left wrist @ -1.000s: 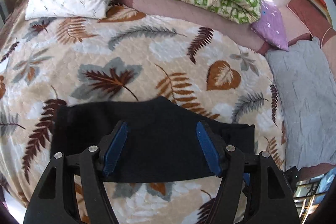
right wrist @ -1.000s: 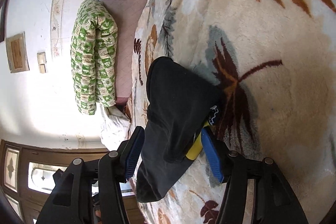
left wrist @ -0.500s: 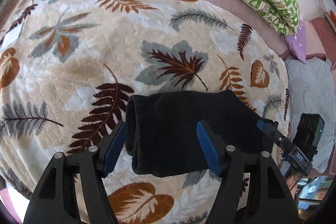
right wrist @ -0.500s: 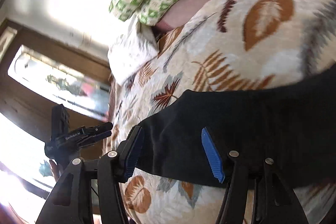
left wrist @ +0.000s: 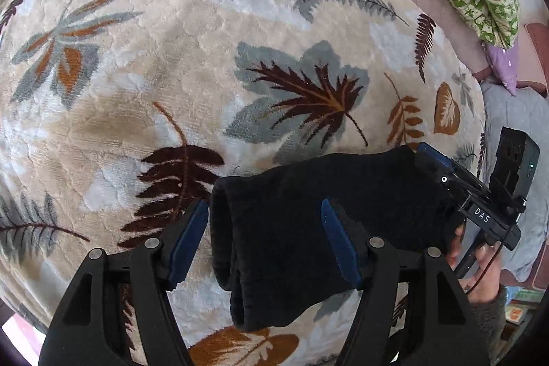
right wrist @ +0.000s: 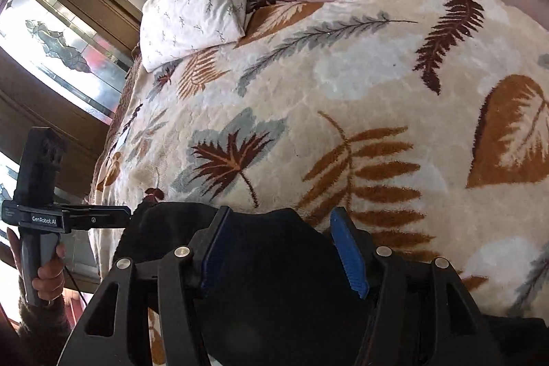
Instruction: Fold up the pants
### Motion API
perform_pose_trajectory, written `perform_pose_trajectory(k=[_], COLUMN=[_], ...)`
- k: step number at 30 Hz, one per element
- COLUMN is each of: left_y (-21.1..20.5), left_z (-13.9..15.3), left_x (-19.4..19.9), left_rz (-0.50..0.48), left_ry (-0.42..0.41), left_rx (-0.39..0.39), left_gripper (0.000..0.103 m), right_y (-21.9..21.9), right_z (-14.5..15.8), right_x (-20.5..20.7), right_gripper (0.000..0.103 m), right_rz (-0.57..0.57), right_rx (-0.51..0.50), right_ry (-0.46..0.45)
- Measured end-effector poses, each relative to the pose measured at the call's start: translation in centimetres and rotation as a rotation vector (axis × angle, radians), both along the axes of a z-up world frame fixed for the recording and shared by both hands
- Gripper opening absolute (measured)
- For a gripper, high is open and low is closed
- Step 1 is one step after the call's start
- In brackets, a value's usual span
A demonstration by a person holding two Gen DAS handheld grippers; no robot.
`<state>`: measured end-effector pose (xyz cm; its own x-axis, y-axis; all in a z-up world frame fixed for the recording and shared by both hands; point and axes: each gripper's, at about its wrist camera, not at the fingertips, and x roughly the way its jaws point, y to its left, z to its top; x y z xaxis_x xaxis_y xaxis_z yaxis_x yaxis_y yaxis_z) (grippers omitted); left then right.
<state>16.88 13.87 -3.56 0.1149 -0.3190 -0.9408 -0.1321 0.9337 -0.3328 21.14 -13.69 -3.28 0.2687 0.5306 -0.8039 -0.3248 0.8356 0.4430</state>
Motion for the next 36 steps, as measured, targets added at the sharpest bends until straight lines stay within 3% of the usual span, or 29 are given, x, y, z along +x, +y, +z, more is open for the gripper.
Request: perform_pose_trajectory(k=[7, 9, 10, 11, 13, 14, 20, 22, 24, 28, 31, 34, 36], left_y=[-0.1, 0.2, 0.4, 0.5, 0.7, 0.7, 0.0, -0.5, -0.5, 1.3, 3.3, 5.0, 5.9], left_z=[-1.6, -1.8, -1.8, -1.7, -1.6, -1.6, -2.4, -2.8, -2.9, -2.4, -1.8, -1.3, -1.2], left_x=[0.8, 0.9, 1.1, 1.0, 0.8, 0.7, 0.2, -0.1, -0.3, -1.2, -2.4, -3.7, -4.2], left_rz=[0.056, 0.091, 0.108, 0.116, 0.115, 0.112, 0.064, 0.034, 0.038, 0.058, 0.099, 0.146, 0.174], left_ry=[0.009, -0.010, -0.025, -0.042, -0.062, -0.068, -0.113, -0.137, -0.154, -0.140, -0.125, -0.130, -0.133], left_rx=[-0.166, -0.194, -0.199, -0.191, -0.137, -0.107, 0.080, 0.129, 0.126, -0.021, -0.112, -0.106, -0.110], left_gripper=[0.068, 0.066, 0.055, 0.048, 0.025, 0.020, 0.019, 0.021, 0.022, 0.022, 0.023, 0.040, 0.040], right_y=[0.8, 1.4, 1.8, 2.2, 2.7, 2.7, 1.6, 1.5, 1.7, 2.3, 1.9, 1.1, 1.8], right_z=[-1.4, -1.7, -1.8, -2.0, -1.9, -1.8, -0.1, -0.7, -1.6, -2.6, -1.2, 1.8, 3.5], right_x=[0.9, 1.0, 1.0, 0.9, 0.5, 0.3, 0.3, 0.6, 0.7, 0.4, 0.1, -1.5, -3.6], right_gripper=[0.058, 0.045, 0.031, 0.022, 0.015, 0.014, 0.011, 0.011, 0.010, 0.017, 0.032, 0.042, 0.046], right_rz=[0.084, 0.125, 0.148, 0.174, 0.198, 0.199, 0.137, 0.123, 0.115, 0.102, 0.048, -0.011, 0.010], right_rx=[-0.012, -0.018, -0.036, -0.056, -0.104, -0.116, -0.082, -0.092, -0.112, -0.147, -0.129, -0.080, -0.066], right_ry=[0.042, 0.050, 0.048, 0.049, 0.017, -0.003, -0.082, -0.076, -0.077, -0.096, -0.094, -0.160, -0.201])
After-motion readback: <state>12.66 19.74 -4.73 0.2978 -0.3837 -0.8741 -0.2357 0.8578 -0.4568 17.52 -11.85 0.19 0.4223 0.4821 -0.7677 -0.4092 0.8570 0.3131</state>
